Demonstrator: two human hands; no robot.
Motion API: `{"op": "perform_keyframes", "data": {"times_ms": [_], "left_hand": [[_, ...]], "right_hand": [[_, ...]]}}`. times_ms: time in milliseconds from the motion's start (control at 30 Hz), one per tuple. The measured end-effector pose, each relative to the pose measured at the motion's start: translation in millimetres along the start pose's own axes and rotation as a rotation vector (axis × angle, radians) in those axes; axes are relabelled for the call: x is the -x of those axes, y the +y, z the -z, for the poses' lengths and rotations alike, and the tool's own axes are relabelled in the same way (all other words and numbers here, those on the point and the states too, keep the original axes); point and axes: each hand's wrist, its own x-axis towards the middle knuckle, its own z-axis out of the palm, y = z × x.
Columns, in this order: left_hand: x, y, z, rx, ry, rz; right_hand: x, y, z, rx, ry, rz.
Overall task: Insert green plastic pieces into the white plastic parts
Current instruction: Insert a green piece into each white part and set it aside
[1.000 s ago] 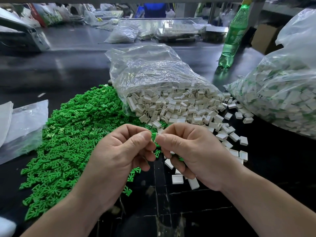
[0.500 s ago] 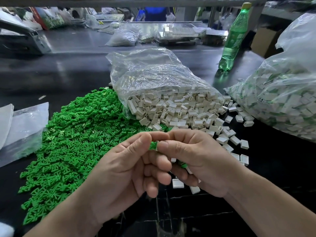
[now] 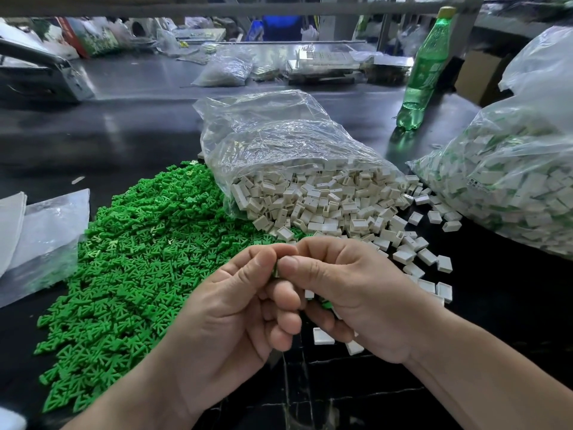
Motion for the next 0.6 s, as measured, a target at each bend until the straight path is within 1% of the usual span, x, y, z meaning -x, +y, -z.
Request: {"op": "perform_keyframes", "data": {"times_ms": [133,433,600], "left_hand": [[0.3,0.4,-0.2,0.066,-0.121,0.028],[-1.9,1.5,3.6,0.107,-0.199,0.024],[0.4,1.7,0.3,0.039,-0.136,-0.009]], "right_hand": [[1.2,-1.9,-0.1,-0.062,-0.020,0.015],[3.4,-2.6,-2.3,-0.035,-0.023,0.023],[3.1,-2.3,-2.3,-0.006,-0.028,0.047]]}}
